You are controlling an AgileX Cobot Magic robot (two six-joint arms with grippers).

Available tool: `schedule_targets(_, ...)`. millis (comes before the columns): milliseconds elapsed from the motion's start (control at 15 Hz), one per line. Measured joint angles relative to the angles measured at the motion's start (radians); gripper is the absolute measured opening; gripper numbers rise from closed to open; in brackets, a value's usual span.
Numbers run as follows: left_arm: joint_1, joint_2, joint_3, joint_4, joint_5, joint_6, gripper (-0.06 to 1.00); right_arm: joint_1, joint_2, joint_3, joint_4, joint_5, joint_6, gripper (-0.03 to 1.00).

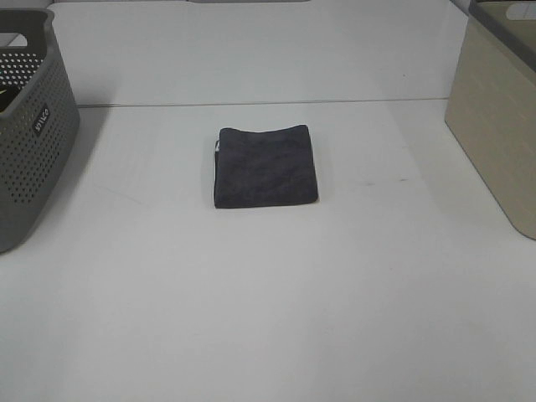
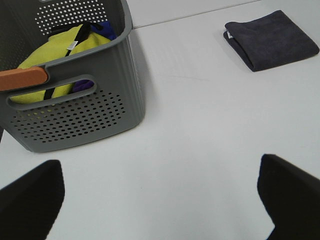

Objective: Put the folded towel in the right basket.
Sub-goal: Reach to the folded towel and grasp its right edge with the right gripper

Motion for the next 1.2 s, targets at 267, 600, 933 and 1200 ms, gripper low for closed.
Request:
schedule_targets(267, 0.0, 0.0, 0.0, 0.0, 0.0, 0.0, 0.99, 0.0, 0.0, 0.0, 0.0, 0.0, 0.0, 0.88)
schedule_targets(600, 0.0, 0.0, 0.0, 0.0, 0.0, 0.0, 0.99, 0.0, 0.0, 0.0, 0.0, 0.0, 0.0, 0.88)
schedule_targets(933, 0.0, 0.0, 0.0, 0.0, 0.0, 0.0, 0.99, 0.0, 0.0, 0.0, 0.0, 0.0, 0.0, 0.88)
schedule_targets(1200, 0.0, 0.0, 0.0, 0.0, 0.0, 0.0, 0.99, 0.0, 0.0, 0.0, 0.0, 0.0, 0.0, 0.88)
